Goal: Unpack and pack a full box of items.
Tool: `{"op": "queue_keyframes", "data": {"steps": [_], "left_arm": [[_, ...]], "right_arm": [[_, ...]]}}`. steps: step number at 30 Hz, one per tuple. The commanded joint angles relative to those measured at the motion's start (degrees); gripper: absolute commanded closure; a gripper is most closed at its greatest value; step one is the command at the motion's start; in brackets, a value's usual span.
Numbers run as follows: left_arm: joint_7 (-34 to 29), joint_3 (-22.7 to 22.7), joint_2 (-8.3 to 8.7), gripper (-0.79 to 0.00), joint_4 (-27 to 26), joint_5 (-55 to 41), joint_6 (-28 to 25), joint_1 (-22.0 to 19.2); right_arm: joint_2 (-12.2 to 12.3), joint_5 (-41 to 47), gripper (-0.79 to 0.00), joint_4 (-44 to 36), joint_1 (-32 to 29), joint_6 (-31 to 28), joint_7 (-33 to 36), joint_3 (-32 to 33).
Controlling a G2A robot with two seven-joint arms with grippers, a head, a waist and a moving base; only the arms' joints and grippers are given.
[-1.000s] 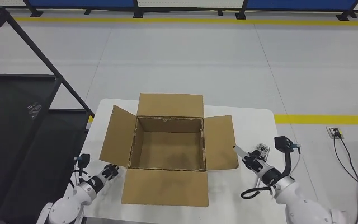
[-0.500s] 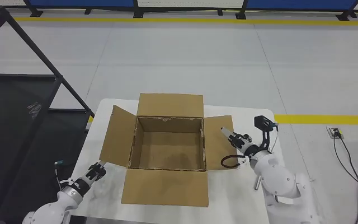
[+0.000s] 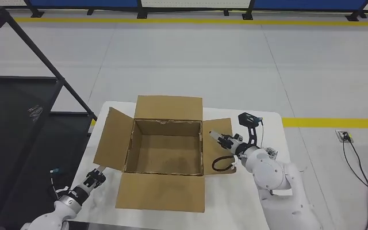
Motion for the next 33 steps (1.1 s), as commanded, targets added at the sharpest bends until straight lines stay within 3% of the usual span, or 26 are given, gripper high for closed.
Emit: {"op": "queue_keyframes", "data": {"steps": [1,6,15,20,33], "left_arm": [[0.1,0.1,0.02,-0.785,-0.2,-0.1,0.0,0.0],[0.4,0.4,0.09,-0.785,-0.3,-0.1,0.1,0.1],[0.6,0.3,0.27,-0.785,-0.8,-0.6,0.2,0.2],[0.0,-0.2,0.44,-0.785,-2.3,-0.9,-0.1,0.7],[-0.5,-0.7,0.50,-0.785,-3.1,-1.5,-0.5,1.0]], "right_arm": [[0.1,-0.1,-0.785,-0.2,-0.3,-0.2,0.4,-0.3],[0.5,-1.3,-0.785,-4.0,-2.8,1.0,-0.3,1.3],[2.2,-6.1,-0.785,-14.8,-11.5,4.1,2.4,11.3],[2.8,-2.7,-0.785,-18.6,-16.0,3.5,5.1,16.5],[2.8,-2.6,-0.785,-18.9,-16.4,3.7,5.1,16.8]]}}
